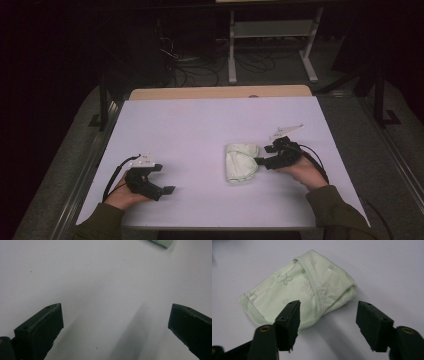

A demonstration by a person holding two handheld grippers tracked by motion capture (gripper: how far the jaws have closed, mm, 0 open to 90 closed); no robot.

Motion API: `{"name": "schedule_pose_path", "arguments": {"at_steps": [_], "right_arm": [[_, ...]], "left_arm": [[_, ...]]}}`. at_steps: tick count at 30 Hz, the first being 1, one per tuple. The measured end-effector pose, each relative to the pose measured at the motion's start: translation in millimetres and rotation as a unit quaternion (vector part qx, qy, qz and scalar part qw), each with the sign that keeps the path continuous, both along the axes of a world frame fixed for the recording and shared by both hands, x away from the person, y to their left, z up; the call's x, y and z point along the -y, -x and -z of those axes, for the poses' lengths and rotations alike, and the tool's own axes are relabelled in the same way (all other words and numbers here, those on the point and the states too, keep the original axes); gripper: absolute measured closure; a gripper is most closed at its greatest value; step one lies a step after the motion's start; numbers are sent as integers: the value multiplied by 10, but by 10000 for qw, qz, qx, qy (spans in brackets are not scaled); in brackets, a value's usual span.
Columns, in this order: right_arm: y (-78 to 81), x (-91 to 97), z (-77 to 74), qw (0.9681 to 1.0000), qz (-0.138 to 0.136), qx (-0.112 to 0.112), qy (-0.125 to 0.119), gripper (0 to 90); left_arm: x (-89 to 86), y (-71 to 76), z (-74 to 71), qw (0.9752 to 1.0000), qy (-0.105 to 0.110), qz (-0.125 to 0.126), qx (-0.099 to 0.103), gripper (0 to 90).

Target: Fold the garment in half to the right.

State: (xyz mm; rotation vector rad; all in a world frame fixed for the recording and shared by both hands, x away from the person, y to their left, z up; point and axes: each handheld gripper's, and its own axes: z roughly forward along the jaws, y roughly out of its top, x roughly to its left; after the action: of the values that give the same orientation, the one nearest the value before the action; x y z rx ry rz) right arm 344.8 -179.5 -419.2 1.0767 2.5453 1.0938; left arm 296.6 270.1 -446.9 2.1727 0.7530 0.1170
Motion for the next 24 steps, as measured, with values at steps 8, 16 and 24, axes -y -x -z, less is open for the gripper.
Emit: {"name": "schedule_pose_path", "arguments": {"at_steps": [8, 16, 24], "right_arm": [[210, 23, 61, 9998, 103, 169, 0, 178], [349, 70, 141, 9990, 381, 250, -13, 90], [489, 138, 174, 9986, 422, 306, -16, 26]], "left_arm": [[-27, -6, 8, 10000, -12, -30, -25, 0], [-14, -12, 0, 10000, 38, -21, -8, 0], [-9, -14, -1, 10000, 34, -37, -17, 0]]}}
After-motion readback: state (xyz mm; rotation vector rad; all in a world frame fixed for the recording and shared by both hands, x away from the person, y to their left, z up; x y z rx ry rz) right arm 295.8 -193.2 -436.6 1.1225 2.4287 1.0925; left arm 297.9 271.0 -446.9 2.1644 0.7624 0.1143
